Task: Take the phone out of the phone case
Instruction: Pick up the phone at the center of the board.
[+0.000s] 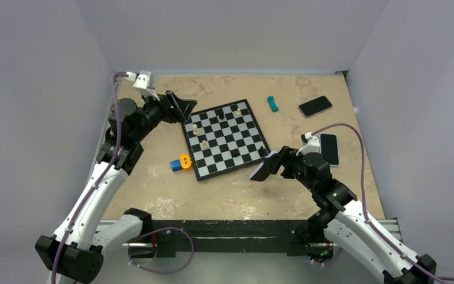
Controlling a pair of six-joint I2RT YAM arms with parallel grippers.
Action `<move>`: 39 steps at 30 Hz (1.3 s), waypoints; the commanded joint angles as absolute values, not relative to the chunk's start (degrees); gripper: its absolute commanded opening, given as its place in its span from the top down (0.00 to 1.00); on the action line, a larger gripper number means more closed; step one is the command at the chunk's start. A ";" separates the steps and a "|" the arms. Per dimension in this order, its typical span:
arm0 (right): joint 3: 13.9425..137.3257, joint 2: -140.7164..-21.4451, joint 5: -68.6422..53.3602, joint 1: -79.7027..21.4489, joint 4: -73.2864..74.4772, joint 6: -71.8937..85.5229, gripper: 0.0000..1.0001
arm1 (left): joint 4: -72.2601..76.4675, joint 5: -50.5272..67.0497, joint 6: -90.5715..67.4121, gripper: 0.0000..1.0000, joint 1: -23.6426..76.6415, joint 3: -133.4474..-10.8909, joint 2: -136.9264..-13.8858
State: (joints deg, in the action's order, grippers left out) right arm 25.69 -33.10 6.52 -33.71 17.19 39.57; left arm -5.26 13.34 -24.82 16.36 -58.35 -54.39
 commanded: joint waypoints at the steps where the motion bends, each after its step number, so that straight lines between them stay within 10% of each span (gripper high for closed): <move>1: 29.38 -34.88 7.07 -33.82 9.32 38.61 1.00 | 2.88 19.24 -20.99 0.17 21.45 -57.51 -57.00; 22: 55.85 -51.05 -7.02 -33.73 18.07 50.06 1.00 | 19.43 14.94 -7.83 0.17 48.67 -45.13 -64.93; 34: 56.22 -52.64 -11.18 -33.83 13.99 52.11 1.00 | 12.65 14.22 -9.56 0.61 48.77 -50.58 -70.26; 39: 55.68 -51.73 -11.70 -33.79 12.99 47.57 0.95 | 8.90 23.08 -11.18 1.00 48.69 -54.54 -72.44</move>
